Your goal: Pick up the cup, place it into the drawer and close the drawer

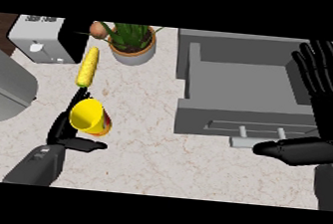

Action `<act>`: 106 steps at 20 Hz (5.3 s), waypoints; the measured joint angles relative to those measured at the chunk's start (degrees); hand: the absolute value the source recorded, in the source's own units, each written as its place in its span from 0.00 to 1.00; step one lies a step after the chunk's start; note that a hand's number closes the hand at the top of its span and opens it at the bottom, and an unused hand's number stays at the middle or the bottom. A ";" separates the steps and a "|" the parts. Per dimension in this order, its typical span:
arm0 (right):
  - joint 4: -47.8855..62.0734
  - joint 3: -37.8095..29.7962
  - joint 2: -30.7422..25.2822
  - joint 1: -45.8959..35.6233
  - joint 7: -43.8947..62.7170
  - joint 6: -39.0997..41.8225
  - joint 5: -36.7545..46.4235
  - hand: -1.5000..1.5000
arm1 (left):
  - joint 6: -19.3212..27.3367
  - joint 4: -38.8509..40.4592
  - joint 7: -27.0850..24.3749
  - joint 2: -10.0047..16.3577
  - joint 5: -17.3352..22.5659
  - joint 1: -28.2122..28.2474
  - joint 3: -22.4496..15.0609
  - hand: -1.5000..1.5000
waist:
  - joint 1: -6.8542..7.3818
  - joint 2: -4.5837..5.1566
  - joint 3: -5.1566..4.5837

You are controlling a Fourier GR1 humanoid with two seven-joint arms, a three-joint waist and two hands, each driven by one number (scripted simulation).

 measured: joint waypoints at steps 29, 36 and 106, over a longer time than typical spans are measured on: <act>0.07 -3.19 -2.33 1.31 0.45 1.66 -1.85 0.00 | 8.22 -12.78 -6.10 -5.16 4.94 -3.62 4.45 1.00 | 1.51 -0.79 0.23; 0.48 -2.21 -1.35 1.62 0.33 0.25 0.34 0.00 | 8.30 -22.01 2.28 -8.84 4.77 -11.48 0.50 1.00 | 2.37 -1.19 0.31; 14.72 22.92 -9.73 -0.80 -2.66 17.04 23.15 0.00 | 29.34 -14.31 23.81 -12.44 39.44 -37.61 -27.58 0.00 | 1.13 -0.20 0.33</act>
